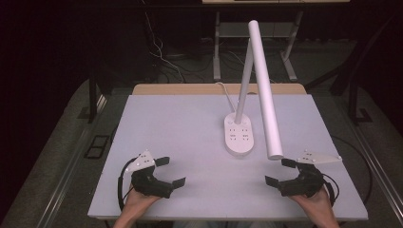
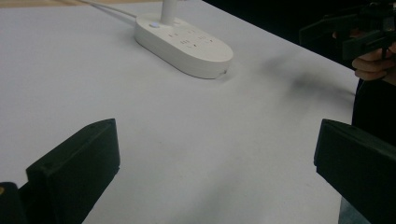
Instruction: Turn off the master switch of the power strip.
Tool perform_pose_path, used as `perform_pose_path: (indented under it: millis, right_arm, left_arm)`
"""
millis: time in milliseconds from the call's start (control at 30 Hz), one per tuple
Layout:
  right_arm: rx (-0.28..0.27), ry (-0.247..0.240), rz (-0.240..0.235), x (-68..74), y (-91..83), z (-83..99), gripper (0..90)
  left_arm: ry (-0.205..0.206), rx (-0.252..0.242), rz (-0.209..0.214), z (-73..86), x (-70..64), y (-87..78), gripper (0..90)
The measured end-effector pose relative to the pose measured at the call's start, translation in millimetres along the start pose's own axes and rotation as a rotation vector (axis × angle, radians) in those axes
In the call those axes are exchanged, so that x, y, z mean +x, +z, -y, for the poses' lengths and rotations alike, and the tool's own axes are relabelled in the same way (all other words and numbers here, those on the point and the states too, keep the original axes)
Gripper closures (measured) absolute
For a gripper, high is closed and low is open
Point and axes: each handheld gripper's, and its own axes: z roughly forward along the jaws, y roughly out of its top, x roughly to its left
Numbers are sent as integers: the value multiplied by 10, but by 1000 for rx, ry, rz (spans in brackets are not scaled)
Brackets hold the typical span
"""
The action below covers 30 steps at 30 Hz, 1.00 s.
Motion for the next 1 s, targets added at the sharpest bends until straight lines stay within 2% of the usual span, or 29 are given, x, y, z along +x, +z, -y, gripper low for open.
perform_pose_path:
  millis: [500,633,1000]
  right_arm:
    - [18,-1,-10,38,-3,21,2]
    - [18,-1,-9,36,1,22,2]
    - [17,-2,-9,22,16,10,2]
  left_arm:
    - [-5,4,1,-2,-21,7,0]
    - [-8,8,22,-8,-13,8,0]
    - [-7,48,27,-66,-19,21,0]
